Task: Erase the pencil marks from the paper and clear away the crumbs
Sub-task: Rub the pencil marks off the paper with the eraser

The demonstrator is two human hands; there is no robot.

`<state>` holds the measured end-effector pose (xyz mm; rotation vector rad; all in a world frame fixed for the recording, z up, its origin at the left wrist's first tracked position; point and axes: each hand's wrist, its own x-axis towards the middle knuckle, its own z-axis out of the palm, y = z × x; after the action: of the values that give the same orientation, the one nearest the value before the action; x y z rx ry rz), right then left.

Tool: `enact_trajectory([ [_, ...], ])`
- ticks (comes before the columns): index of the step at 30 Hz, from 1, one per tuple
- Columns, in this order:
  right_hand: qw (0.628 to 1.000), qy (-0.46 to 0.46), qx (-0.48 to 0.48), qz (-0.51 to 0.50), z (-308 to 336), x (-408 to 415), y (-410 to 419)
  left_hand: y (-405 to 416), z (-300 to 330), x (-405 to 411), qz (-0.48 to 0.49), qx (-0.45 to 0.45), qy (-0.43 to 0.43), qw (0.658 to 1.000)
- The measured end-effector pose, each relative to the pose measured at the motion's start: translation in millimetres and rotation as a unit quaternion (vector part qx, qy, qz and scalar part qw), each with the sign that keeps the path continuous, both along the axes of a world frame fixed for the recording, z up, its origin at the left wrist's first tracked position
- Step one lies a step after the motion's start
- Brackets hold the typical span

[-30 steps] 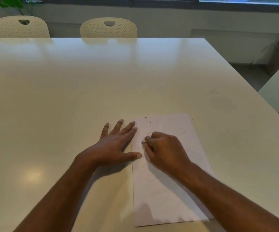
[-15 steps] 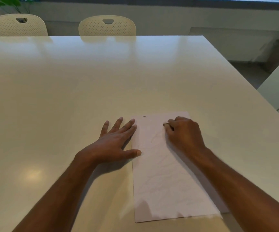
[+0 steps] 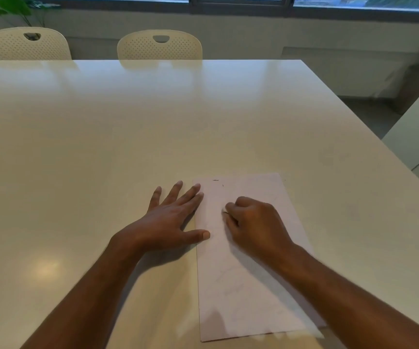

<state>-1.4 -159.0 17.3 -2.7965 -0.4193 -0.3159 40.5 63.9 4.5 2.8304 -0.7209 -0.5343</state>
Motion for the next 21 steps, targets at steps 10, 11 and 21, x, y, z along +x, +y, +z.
enact_trajectory([
  [10,1.000,-0.008,0.009,0.001,1,-5,0,1,-2,2,-0.005,0.005,0.000,1.000],
  [11,1.000,-0.001,0.006,0.008,2,-5,-3,1,-2,1,-0.004,0.002,-0.001,1.000],
  [21,1.000,-0.010,-0.005,0.009,2,-4,-6,2,-3,1,-0.006,0.005,-0.004,1.000],
])
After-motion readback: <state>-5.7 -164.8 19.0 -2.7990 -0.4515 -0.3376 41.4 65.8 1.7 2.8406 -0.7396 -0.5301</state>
